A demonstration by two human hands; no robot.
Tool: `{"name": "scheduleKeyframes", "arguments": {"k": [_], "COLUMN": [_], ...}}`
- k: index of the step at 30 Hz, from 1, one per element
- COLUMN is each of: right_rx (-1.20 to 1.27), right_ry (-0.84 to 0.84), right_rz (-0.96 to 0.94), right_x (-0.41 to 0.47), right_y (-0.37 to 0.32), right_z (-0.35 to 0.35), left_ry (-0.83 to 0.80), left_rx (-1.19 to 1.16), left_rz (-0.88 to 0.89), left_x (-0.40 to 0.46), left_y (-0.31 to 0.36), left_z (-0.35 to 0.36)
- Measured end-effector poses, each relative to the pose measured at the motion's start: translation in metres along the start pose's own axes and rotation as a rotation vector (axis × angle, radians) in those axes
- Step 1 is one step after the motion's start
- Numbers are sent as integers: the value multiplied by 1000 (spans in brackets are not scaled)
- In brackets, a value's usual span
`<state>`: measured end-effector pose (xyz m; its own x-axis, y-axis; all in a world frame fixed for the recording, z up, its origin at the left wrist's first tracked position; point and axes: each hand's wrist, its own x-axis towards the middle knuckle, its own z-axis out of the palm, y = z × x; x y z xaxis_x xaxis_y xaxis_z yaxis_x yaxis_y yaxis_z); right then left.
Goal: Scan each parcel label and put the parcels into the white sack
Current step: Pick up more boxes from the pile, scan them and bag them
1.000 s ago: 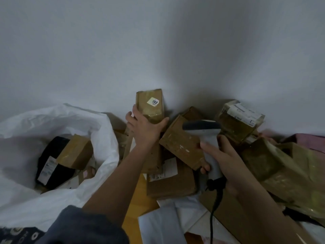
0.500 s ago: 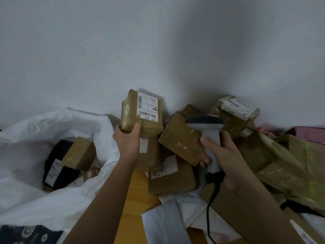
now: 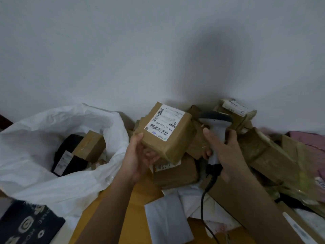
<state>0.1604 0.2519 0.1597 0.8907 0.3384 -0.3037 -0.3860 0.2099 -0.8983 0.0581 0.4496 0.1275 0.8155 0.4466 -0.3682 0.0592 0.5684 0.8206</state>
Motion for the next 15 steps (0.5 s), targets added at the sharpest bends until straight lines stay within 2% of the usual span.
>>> {"name": "scheduleKeyframes", "arguments": {"k": [5, 10, 15], "right_rx": [-101, -140, -221], "right_ry": [-44, -125, -159], "right_rz": [38, 26, -15], "right_x": [-7, -15, -23], "right_y": [-11, -12, -9], "right_z": [-18, -20, -25], "left_ry": [93, 89, 40], "left_rx": [431, 568, 561], "left_rz": [61, 121, 130], "left_x": [-12, -25, -33], "left_y": [15, 29, 34], "left_z": [-10, 1, 11]}}
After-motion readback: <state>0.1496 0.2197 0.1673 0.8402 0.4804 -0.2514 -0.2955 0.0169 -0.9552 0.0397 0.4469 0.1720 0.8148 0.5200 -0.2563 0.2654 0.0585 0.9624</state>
